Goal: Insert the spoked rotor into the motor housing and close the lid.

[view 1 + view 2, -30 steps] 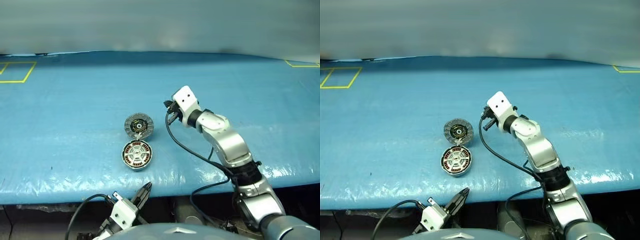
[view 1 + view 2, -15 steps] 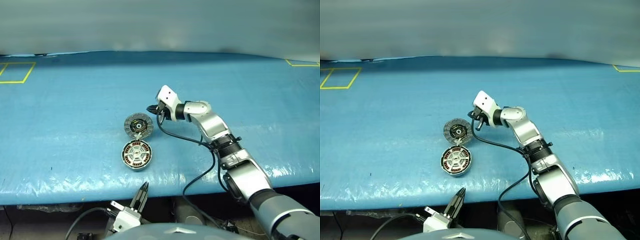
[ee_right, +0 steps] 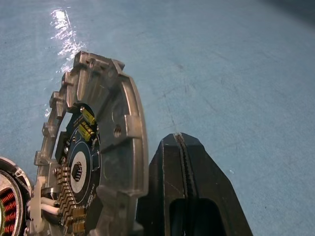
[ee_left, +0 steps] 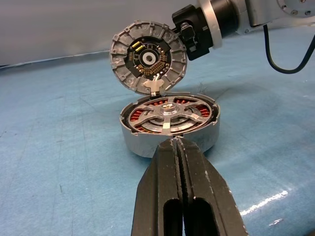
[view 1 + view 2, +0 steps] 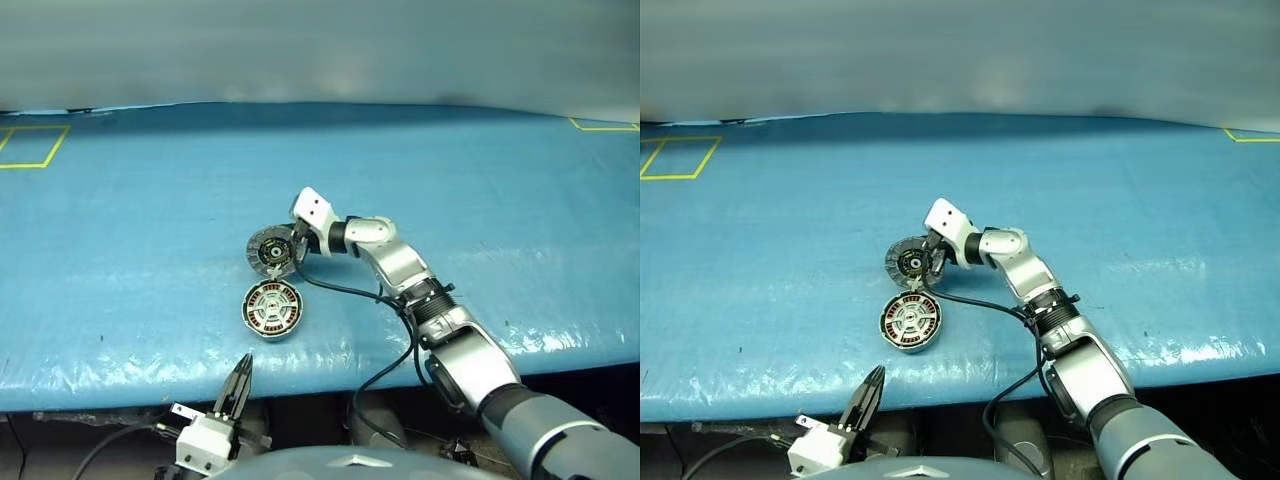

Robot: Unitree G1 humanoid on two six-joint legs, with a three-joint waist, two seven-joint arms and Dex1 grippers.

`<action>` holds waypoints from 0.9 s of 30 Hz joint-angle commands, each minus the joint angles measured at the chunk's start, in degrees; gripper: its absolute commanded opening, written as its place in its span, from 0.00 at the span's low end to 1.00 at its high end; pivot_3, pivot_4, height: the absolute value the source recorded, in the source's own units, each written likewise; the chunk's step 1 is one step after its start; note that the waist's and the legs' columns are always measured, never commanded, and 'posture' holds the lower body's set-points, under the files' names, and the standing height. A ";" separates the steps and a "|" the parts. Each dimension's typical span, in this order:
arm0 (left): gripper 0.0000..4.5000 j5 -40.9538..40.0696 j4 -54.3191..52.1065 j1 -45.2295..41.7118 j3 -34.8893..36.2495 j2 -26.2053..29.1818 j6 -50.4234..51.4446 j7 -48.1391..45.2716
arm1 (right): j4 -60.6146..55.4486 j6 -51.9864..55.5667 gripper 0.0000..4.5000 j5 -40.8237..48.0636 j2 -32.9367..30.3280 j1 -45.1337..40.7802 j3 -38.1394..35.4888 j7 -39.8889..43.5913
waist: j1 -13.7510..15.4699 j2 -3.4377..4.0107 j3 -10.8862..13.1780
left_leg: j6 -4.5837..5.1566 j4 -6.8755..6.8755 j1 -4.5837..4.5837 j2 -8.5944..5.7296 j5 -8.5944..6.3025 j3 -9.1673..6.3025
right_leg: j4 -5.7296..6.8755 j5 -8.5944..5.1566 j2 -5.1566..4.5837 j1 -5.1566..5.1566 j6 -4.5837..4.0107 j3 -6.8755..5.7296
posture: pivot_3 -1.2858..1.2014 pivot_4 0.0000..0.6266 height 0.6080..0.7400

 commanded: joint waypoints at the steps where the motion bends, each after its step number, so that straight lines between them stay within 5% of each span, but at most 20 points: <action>1: 0.02 -1.12 -0.60 -0.04 -0.05 0.08 -0.90 -0.76 | -3.17 -0.27 0.00 2.53 0.17 -1.26 -1.08 4.73 | -0.05 0.00 0.00 | 0.00 0.00 0.00 0.00 0.00 0.00 | 0.00 0.00 0.00 0.00 0.00 0.00 | 0.52 0.24 1.00; 13: 0.02 0.97 -1.32 0.29 -2.53 -0.64 -0.91 -1.70 | -31.19 11.39 0.00 5.83 -3.31 11.60 2.12 6.92 | 0.09 0.01 0.00 | 0.00 0.09 0.00 -0.01 -0.01 -0.01 | 0.03 -0.01 -0.01 0.03 0.00 0.00 | 0.52 0.24 1.00; 27: 0.02 -6.75 -2.60 1.68 3.29 0.11 -2.63 -2.13 | -41.14 17.23 0.00 6.71 -5.24 22.23 10.55 6.05 | 0.14 -0.02 -0.02 | 0.00 0.16 0.02 0.00 -0.01 -0.01 | 0.08 -0.02 -0.02 0.04 -0.01 -0.01 | 0.52 0.24 1.00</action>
